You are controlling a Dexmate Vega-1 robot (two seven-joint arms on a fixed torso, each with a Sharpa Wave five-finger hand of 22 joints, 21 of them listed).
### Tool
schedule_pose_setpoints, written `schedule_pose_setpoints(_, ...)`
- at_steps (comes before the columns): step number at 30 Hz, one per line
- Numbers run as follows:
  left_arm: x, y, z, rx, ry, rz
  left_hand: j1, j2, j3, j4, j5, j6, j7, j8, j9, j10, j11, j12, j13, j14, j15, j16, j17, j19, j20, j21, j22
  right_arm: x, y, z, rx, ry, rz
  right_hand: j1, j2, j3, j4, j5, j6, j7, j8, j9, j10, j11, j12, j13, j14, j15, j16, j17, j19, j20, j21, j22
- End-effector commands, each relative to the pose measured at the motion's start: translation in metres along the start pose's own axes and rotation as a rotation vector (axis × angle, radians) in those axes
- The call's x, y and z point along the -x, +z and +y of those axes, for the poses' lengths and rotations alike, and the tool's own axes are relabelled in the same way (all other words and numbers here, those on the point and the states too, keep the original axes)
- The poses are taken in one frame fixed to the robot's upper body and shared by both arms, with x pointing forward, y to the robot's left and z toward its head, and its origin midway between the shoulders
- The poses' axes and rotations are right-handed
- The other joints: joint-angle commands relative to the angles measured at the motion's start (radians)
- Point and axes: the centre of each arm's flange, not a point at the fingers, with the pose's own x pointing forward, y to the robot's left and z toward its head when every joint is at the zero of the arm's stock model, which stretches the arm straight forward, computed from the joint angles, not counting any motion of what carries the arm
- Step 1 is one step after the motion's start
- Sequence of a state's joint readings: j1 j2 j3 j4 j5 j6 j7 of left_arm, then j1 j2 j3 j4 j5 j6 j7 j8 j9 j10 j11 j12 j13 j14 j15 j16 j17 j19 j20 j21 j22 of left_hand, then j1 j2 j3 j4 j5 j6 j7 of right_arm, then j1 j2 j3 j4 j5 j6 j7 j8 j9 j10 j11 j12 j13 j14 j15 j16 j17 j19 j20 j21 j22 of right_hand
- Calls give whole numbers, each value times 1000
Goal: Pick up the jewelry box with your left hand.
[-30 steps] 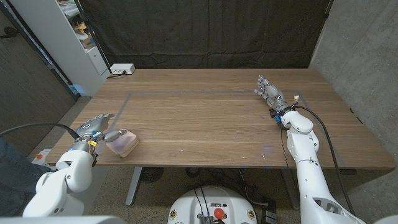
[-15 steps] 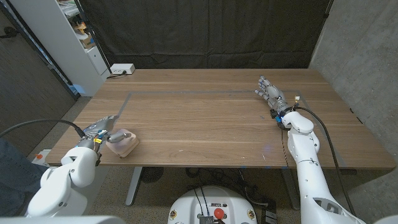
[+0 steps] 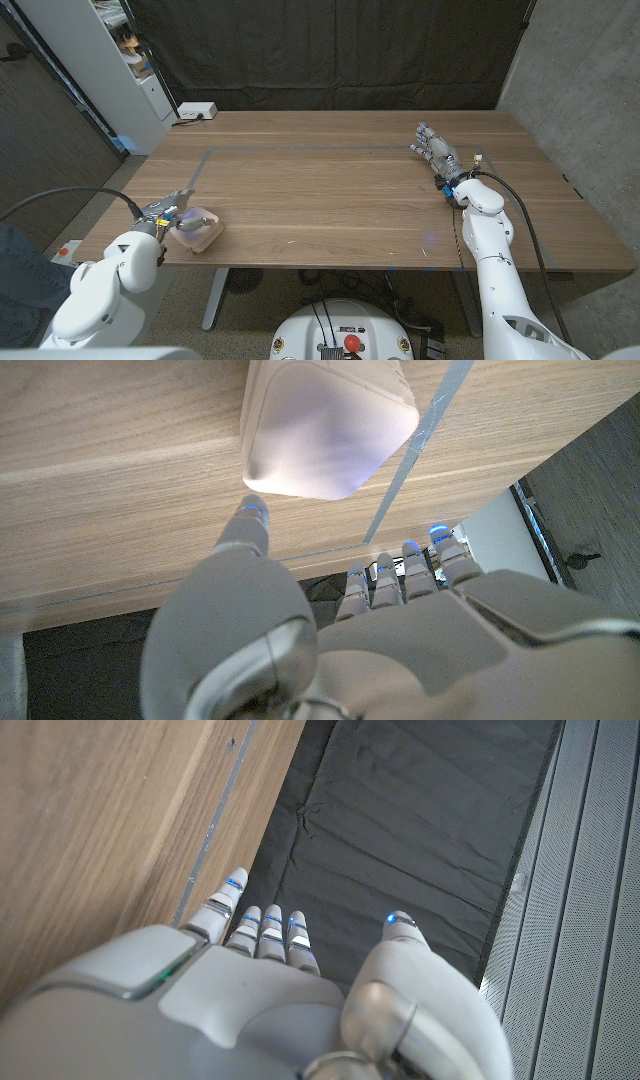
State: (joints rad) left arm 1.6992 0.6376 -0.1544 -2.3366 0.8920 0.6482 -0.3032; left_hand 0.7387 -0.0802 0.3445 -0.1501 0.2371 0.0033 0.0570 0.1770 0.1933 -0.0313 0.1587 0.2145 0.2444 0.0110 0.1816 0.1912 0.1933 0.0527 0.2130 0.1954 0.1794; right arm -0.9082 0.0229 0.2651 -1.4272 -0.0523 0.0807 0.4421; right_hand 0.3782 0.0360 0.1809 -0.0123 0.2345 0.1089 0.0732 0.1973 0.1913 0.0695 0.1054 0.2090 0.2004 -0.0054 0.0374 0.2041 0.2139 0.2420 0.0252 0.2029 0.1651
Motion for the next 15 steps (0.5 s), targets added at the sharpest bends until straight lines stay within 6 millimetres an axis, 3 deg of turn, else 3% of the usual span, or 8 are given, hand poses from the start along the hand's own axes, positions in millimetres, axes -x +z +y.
schedule_pose_setpoints(1, -5, 2, -6, -23, -46, 17, 2, -11, -1, 5, 0, -3, 3, 3, 2, -8, 3, 0, 3, -7, 0, -2, 4, -6, 6, 1, 4, -4, 1, 2, 2, 4, -6, -5, 1, -2, -2, 3, 2, -10, 0, 1, 3, 1, -3, 2, 2, 3, 2, 2, 3, 2, -2, 5)
schedule_pose_setpoints(15, -12, 7, -13, -13, -72, 12, 4, -9, -1, 6, 0, -1, 4, 9, 2, -8, 2, 3, 5, -4, -1, 2, 5, -4, 6, 3, 5, -6, -1, 2, -1, 2, 3, -5, 1, -3, -3, 3, 2, -12, 0, 1, 3, 2, -3, 2, 3, 3, 2, 2, 3, 3, -3, 5)
